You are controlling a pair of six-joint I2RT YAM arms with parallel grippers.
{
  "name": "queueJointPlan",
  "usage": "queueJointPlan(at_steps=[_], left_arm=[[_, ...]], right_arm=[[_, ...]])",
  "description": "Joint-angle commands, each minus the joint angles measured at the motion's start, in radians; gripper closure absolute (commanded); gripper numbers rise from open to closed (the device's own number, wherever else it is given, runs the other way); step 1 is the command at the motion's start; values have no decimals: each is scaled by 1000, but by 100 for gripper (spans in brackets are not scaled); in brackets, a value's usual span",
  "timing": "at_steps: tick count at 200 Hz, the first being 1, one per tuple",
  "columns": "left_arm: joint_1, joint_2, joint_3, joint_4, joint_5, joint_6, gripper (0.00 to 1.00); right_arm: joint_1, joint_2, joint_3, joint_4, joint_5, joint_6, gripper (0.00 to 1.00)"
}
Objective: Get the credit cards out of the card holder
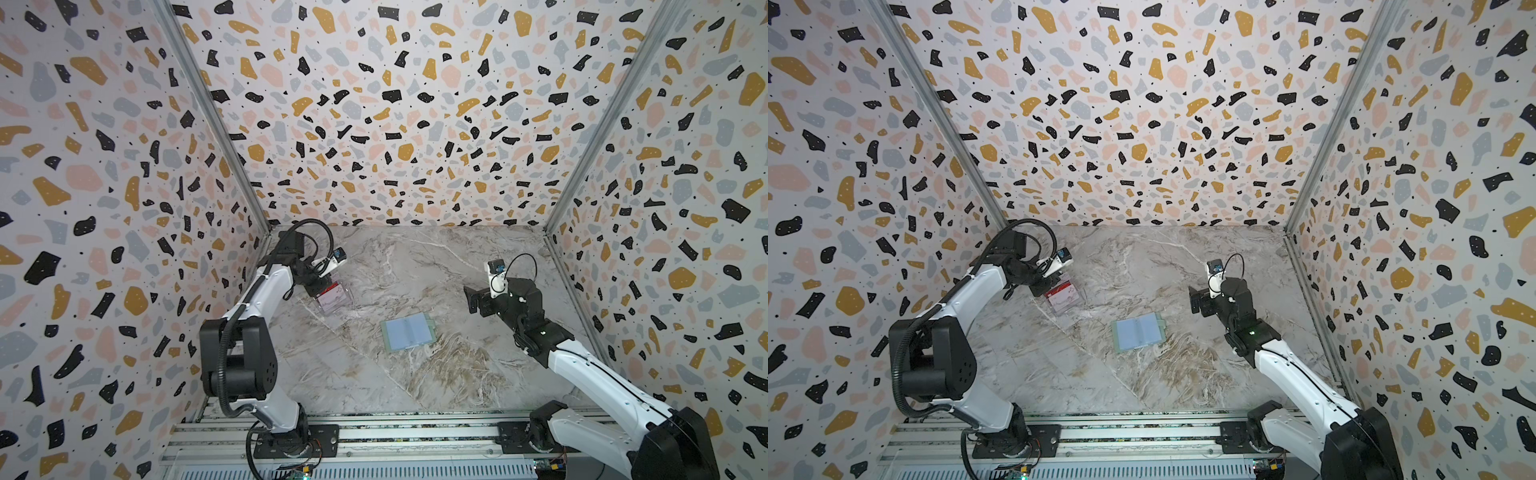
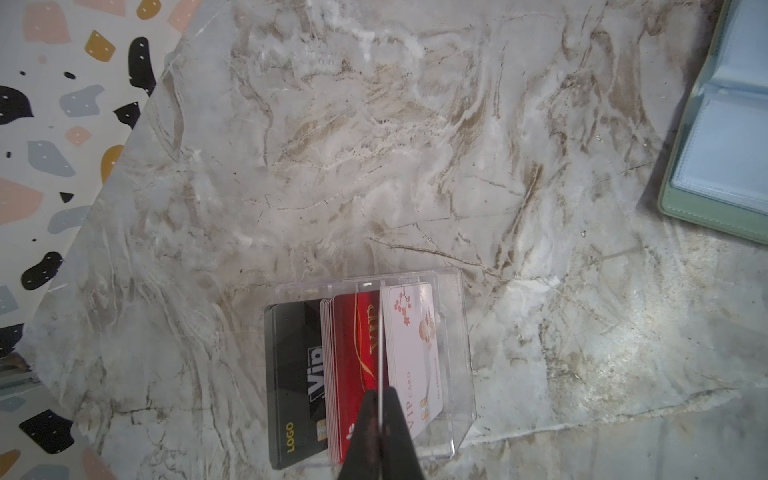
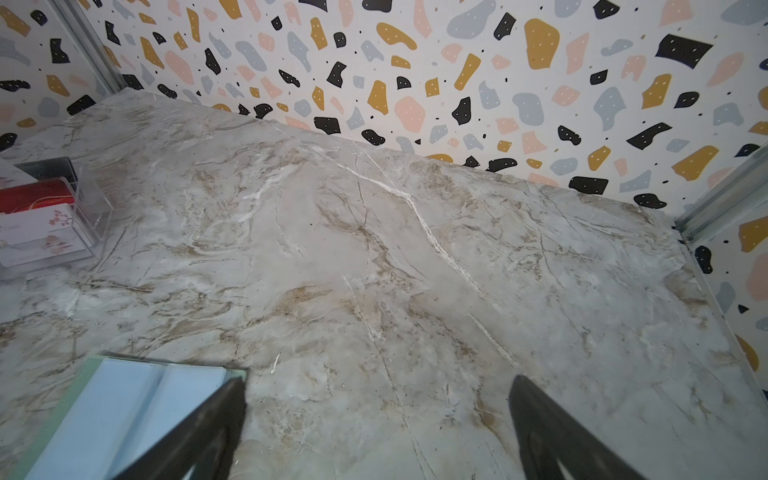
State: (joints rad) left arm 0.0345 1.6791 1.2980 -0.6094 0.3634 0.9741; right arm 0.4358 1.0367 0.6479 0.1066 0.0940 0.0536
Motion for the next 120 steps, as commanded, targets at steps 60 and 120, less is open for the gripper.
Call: queueJointPlan(at_steps=[60,120], left_arm=[[5,85,60,-94,70,44,100],[5,113,41,-89,61,44,100]], right_arm=[[-4,-21,21,10,-17,-12,1],[-4,-22,18,12,-23,-12,1]])
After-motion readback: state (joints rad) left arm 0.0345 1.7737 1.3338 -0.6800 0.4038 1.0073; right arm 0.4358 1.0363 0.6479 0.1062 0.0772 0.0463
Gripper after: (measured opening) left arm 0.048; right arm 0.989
